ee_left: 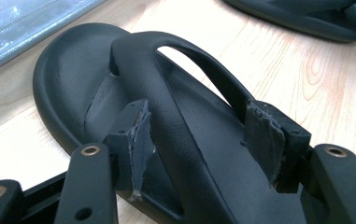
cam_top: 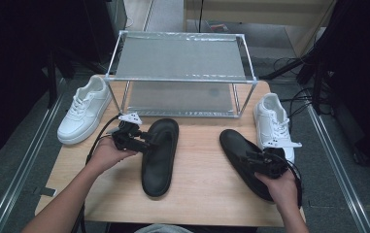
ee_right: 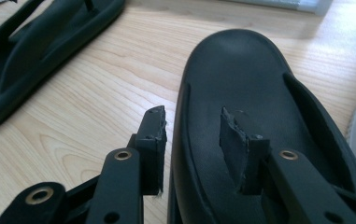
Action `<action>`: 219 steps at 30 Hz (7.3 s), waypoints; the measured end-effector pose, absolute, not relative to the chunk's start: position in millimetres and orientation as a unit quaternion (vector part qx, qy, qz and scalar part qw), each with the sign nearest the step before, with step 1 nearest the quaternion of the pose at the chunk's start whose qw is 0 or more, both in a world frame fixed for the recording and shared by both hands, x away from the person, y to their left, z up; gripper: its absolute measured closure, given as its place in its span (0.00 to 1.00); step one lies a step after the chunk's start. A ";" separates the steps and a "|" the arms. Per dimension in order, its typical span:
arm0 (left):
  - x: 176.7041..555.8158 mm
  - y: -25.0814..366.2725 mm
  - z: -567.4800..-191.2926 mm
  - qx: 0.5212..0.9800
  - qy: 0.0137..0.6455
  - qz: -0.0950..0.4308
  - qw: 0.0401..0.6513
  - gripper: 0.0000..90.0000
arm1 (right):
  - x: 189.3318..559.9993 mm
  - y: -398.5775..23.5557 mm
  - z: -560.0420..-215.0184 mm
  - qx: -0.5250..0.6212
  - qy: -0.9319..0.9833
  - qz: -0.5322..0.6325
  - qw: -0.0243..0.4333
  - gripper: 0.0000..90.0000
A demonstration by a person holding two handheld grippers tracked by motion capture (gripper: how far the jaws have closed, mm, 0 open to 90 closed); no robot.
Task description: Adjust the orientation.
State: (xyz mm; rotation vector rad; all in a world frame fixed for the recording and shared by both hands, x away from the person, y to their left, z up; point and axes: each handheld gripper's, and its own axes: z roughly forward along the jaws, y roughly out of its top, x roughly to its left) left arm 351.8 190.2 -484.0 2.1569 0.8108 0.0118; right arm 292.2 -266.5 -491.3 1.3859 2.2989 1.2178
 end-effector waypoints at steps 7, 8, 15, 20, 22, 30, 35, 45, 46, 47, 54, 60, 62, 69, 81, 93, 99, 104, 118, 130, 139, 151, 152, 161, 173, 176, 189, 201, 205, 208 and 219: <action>355.5 188.9 -485.6 0.856 0.324 0.002 0.403 0.47 | 297.0 -260.6 -497.4 0.461 0.787 0.399 0.095 0.69; 355.5 189.1 -485.4 0.857 0.324 0.004 0.402 0.47 | 297.0 -260.6 -497.4 0.461 0.787 0.399 0.095 0.69; 355.1 190.6 -485.2 0.858 0.325 0.004 0.397 0.47 | 302.3 -255.8 -500.5 0.443 0.793 0.406 0.095 0.71; 354.0 191.3 -484.7 0.858 0.326 0.005 0.397 0.47 | 305.9 -251.2 -505.7 0.436 0.805 0.391 0.099 0.71; 354.3 191.2 -485.1 0.859 0.326 0.005 0.396 0.47 | 308.7 -250.3 -508.7 0.437 0.807 0.387 0.095 0.72; 354.9 191.9 -485.6 0.858 0.327 0.005 0.396 0.47 | 312.0 -246.3 -509.5 0.434 0.815 0.378 0.072 0.89; 354.7 193.1 -484.7 0.857 0.329 0.005 0.397 0.47 | 313.2 -244.0 -506.0 0.449 0.813 0.367 0.053 0.91; 350.4 195.9 -480.2 0.853 0.328 0.008 0.406 0.47 | 307.5 -217.3 -493.1 0.421 0.828 0.369 0.042 0.92; 350.4 195.9 -480.2 0.853 0.328 0.008 0.406 0.47 | 307.5 -217.3 -493.1 0.421 0.828 0.369 0.042 0.92; 349.4 196.3 -479.9 0.853 0.328 0.009 0.406 0.47 | 307.2 -209.1 -491.5 0.410 0.834 0.369 0.039 0.92; 343.1 204.8 -480.7 0.850 0.337 0.013 0.404 0.47 | 308.7 -184.9 -483.9 0.382 0.846 0.370 0.043 0.93; 335.4 214.4 -481.6 0.846 0.349 0.018 0.402 0.47 | 315.9 -167.1 -484.7 0.368 0.852 0.370 0.032 0.93; 333.0 217.2 -482.2 0.844 0.353 0.018 0.403 0.47 | 316.9 -165.2 -484.9 0.366 0.853 0.370 0.032 0.93; 324.5 228.5 -483.7 0.837 0.369 0.024 0.404 0.47 | 326.3 -147.3 -487.5 0.366 0.857 0.361 0.032 0.93; 315.0 235.5 -485.5 0.834 0.380 0.031 0.400 0.47 | 338.2 -119.3 -497.2 0.350 0.874 0.336 0.030 0.92; 314.0 236.7 -485.1 0.834 0.379 0.034 0.399 0.47 | 336.0 -129.1 -484.6 0.350 0.850 0.393 0.029 0.87; 315.9 235.8 -483.5 0.834 0.376 0.035 0.403 0.47 | 325.9 -133.2 -478.8 0.337 0.852 0.400 0.023 1.00; 319.2 232.8 -482.1 0.834 0.371 0.037 0.407 0.47 | 320.4 -137.3 -482.3 0.341 0.855 0.391 0.022 1.00; 341.0 211.8 -479.7 0.844 0.347 0.022 0.408 0.47 | 298.0 -158.5 -486.0 0.366 0.847 0.385 0.023 1.00; 354.3 198.7 -479.1 0.850 0.331 0.012 0.411 0.47 | 289.9 -177.8 -494.2 0.397 0.841 0.366 0.022 1.00; 351.5 198.5 -477.7 0.851 0.328 0.018 0.409 0.47 | 295.6 -186.0 -493.6 0.411 0.836 0.362 0.033 1.00; 352.3 198.2 -479.8 0.854 0.329 0.017 0.403 0.47 | 314.4 -201.2 -494.2 0.433 0.823 0.362 0.057 1.00; 352.1 197.5 -480.3 0.854 0.329 0.017 0.403 0.47 | 315.8 -202.0 -494.2 0.439 0.821 0.362 0.057 1.00; 349.2 197.2 -482.6 0.857 0.330 0.017 0.395 0.47 | 325.6 -206.4 -495.0 0.450 0.813 0.362 0.078 1.00; 339.9 207.1 -482.4 0.853 0.339 0.024 0.396 0.47 | 334.9 -193.9 -486.2 0.449 0.797 0.393 0.089 1.00; 336.6 211.1 -482.4 0.851 0.344 0.026 0.397 0.47 | 339.8 -183.0 -487.4 0.447 0.795 0.402 0.085 1.00; 319.7 230.2 -484.3 0.841 0.363 0.040 0.398 0.47 | 358.5 -159.4 -494.7 0.440 0.802 0.396 0.077 1.00; 313.1 235.7 -484.8 0.839 0.370 0.048 0.397 0.46 | 364.3 -158.1 -497.4 0.446 0.805 0.387 0.063 1.00; 313.3 235.0 -484.8 0.840 0.367 0.048 0.397 0.46 | 361.6 -160.0 -497.3 0.445 0.805 0.386 0.062 1.00; 313.6 234.8 -484.7 0.840 0.366 0.048 0.397 0.46 | 360.8 -161.3 -497.3 0.444 0.806 0.386 0.059 1.00; 320.8 238.1 -483.4 0.833 0.372 0.047 0.406 0.45 | 351.8 -167.0 -496.8 0.440 0.810 0.383 0.049 1.00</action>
